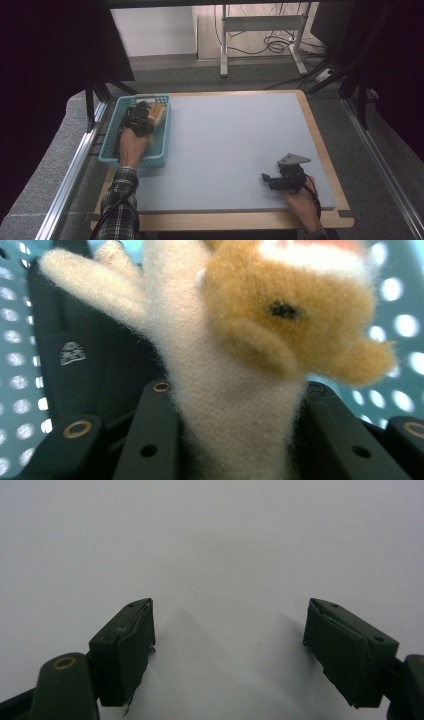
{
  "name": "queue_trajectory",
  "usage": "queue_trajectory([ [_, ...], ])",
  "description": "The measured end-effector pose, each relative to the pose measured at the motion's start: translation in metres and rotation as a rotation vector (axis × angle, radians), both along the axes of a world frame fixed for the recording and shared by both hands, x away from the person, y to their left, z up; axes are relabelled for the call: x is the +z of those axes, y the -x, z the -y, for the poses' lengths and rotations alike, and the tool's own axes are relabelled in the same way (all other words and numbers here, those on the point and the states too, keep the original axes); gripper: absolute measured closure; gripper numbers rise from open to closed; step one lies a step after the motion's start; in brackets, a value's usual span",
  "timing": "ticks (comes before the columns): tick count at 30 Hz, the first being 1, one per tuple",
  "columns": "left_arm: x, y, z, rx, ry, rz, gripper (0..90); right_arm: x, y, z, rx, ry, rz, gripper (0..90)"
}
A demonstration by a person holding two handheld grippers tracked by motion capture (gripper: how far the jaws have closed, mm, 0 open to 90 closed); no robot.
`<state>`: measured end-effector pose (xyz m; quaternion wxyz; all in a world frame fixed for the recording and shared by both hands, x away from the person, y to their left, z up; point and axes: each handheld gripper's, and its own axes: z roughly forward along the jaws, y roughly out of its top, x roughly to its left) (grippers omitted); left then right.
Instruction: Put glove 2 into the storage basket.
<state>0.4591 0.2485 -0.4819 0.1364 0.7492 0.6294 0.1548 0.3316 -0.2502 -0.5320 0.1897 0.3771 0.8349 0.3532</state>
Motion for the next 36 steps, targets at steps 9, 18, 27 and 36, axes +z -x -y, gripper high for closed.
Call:
queue_trajectory([
  [9, -0.016, -0.016, 0.015, -0.024, 0.020, -0.068, 64.0, 0.000, 0.000, 0.000, 0.000, 0.000, 0.000, 20.1],
  [18, -0.021, -0.020, 0.006, -0.002, 0.092, -0.119, 40.7, 0.000, 0.000, 0.000, 0.000, 0.000, 0.000, 20.1],
  [27, 0.008, -0.003, -0.002, -0.044, 0.157, -0.051, 11.7, 0.000, 0.000, 0.000, 0.001, 0.000, 0.001, 20.1],
  [36, 0.032, 0.011, -0.023, -0.023, 0.071, 0.068, 59.7, 0.000, 0.000, 0.000, 0.000, 0.001, 0.000, 20.1],
])
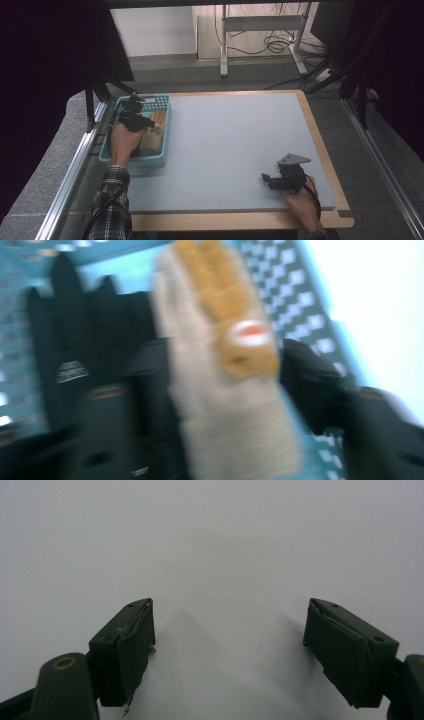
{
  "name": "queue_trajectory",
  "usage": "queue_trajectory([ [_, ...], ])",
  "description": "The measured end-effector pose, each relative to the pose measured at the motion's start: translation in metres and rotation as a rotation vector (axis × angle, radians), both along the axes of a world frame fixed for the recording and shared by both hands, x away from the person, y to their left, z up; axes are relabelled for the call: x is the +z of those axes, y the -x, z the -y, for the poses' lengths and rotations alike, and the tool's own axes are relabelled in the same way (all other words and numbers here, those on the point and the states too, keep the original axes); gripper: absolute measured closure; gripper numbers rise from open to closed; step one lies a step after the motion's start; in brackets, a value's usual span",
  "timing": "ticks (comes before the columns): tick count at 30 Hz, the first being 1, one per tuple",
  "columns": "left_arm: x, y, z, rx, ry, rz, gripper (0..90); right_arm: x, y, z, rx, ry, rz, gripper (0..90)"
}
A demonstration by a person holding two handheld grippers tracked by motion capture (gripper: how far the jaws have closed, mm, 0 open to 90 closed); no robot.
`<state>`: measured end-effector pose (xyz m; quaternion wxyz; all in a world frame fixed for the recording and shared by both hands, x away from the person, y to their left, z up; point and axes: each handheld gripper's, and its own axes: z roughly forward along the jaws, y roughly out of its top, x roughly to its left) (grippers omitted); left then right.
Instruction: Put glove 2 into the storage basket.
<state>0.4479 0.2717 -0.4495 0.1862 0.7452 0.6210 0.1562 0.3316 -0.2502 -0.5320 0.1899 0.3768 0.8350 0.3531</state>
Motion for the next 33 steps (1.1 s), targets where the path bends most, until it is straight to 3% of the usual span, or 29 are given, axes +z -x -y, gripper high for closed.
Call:
queue_trajectory([
  [2, -0.009, -0.002, -0.004, 0.028, -0.066, -0.018, 75.7, 0.000, 0.000, 0.000, 0.000, 0.000, 0.000, 20.1],
  [3, -0.015, -0.004, -0.006, 0.038, -0.073, -0.031, 80.9, 0.000, 0.000, 0.000, 0.000, 0.000, 0.000, 20.1],
  [7, -0.035, -0.012, -0.009, 0.032, -0.032, -0.076, 88.3, 0.000, 0.000, 0.000, 0.000, -0.001, -0.001, 20.1],
  [12, -0.047, -0.023, 0.008, -0.003, 0.020, -0.097, 89.9, 0.000, 0.000, 0.000, 0.000, -0.001, -0.001, 20.1],
  [17, -0.047, -0.024, 0.024, -0.011, -0.019, -0.090, 90.0, 0.000, 0.000, 0.000, 0.000, -0.001, -0.001, 20.1],
  [21, -0.047, -0.022, 0.014, 0.002, 0.015, -0.077, 89.8, 0.000, 0.000, 0.000, 0.000, -0.001, -0.001, 20.1],
  [25, -0.045, -0.018, 0.006, 0.025, 0.006, -0.043, 78.2, 0.000, 0.000, 0.000, 0.000, -0.001, -0.001, 20.1],
  [33, -0.037, -0.012, -0.002, 0.045, -0.008, 0.003, 63.9, 0.000, 0.000, 0.000, 0.000, -0.001, 0.000, 20.1],
])
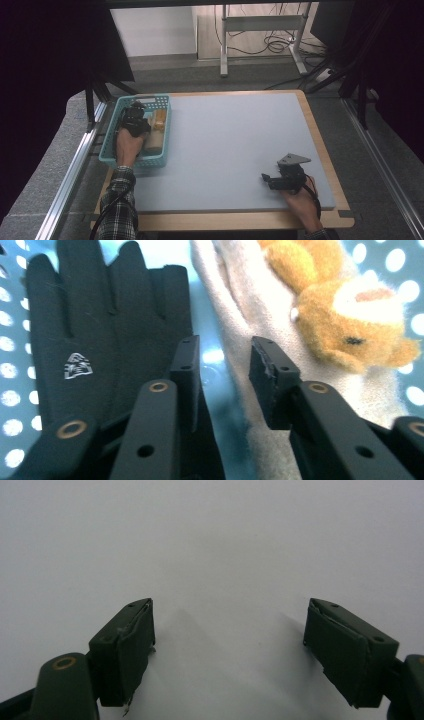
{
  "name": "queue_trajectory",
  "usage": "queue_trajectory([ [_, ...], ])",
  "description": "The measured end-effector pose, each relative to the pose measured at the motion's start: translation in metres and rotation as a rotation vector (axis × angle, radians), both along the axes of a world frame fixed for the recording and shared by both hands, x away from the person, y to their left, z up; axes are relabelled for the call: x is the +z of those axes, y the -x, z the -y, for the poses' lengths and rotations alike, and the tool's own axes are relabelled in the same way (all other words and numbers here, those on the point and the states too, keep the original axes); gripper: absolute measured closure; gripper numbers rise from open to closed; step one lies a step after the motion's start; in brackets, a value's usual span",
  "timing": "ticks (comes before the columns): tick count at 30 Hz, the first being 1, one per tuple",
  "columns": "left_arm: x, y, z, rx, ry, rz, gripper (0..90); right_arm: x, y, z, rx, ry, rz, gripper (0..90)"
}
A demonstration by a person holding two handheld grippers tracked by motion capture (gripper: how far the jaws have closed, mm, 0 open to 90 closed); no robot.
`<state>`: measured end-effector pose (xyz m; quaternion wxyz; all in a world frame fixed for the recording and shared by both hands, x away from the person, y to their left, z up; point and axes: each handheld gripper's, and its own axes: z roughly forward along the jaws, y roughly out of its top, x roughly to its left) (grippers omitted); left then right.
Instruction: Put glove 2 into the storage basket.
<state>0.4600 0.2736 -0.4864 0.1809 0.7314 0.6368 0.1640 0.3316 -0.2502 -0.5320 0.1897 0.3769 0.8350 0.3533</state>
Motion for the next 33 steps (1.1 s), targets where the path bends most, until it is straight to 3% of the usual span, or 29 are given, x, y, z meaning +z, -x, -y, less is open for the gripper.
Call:
queue_trajectory([
  [21, 0.016, 0.019, -0.022, 0.012, 0.015, 0.068, 45.9, 0.000, 0.000, 0.000, 0.000, 0.000, 0.000, 20.1],
  [33, 0.028, 0.031, -0.030, -0.004, 0.083, 0.129, 32.1, 0.000, 0.000, 0.000, 0.000, 0.000, 0.000, 20.1],
])
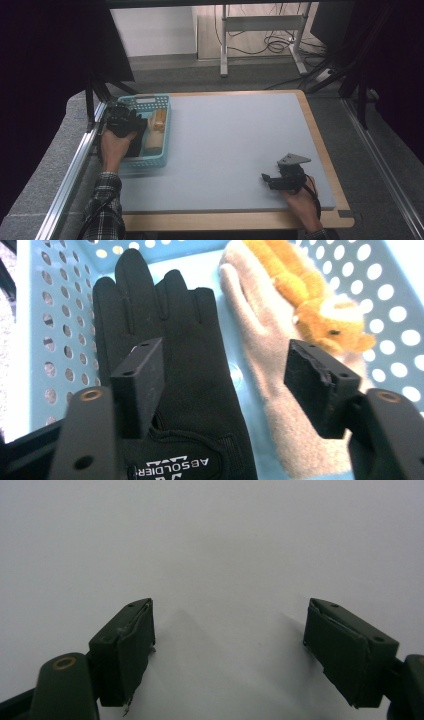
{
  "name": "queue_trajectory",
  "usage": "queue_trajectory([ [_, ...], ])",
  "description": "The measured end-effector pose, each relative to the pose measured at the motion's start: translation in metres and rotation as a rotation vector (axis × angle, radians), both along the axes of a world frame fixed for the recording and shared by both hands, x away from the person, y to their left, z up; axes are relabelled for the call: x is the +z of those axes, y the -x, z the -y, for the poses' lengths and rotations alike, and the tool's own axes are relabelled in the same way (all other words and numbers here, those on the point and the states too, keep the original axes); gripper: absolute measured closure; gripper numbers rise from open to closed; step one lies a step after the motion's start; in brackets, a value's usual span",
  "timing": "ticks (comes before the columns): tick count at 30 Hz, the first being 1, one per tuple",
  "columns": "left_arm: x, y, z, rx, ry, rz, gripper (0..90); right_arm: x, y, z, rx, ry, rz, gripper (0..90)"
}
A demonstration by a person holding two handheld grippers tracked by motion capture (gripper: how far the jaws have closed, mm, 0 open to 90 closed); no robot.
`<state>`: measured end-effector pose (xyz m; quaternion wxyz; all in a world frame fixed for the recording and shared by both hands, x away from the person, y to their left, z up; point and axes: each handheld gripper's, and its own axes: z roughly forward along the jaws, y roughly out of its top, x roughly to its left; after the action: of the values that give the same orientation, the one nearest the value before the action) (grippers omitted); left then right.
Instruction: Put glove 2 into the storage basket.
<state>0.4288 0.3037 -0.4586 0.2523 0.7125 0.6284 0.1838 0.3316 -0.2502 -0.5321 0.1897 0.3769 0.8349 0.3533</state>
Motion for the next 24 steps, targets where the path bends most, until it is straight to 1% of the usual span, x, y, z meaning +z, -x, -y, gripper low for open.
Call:
queue_trajectory([
  [4, 0.004, 0.004, 0.001, -0.011, 0.021, 0.024, 27.8, 0.000, 0.000, 0.000, 0.000, 0.000, 0.000, 20.1],
  [9, 0.010, 0.009, 0.004, -0.042, 0.026, 0.047, 21.5, 0.000, 0.000, 0.000, 0.000, 0.000, 0.000, 20.1],
  [11, 0.013, 0.012, 0.005, -0.051, 0.027, 0.061, 20.0, 0.000, 0.000, 0.000, 0.000, 0.000, 0.000, 20.1],
  [16, 0.018, 0.017, 0.008, -0.069, 0.051, 0.087, 16.9, 0.000, 0.000, 0.000, -0.002, -0.001, 0.000, 20.1],
  [19, 0.019, 0.021, 0.008, -0.080, 0.055, 0.100, 15.7, 0.000, 0.000, 0.000, -0.002, -0.001, 0.000, 20.1],
  [23, 0.021, 0.026, 0.010, -0.088, 0.064, 0.110, 14.3, 0.000, 0.000, 0.000, -0.001, -0.001, 0.000, 20.1],
  [24, 0.021, 0.027, 0.010, -0.092, 0.073, 0.113, 14.1, 0.000, 0.000, 0.000, -0.001, 0.000, 0.000, 20.1],
])
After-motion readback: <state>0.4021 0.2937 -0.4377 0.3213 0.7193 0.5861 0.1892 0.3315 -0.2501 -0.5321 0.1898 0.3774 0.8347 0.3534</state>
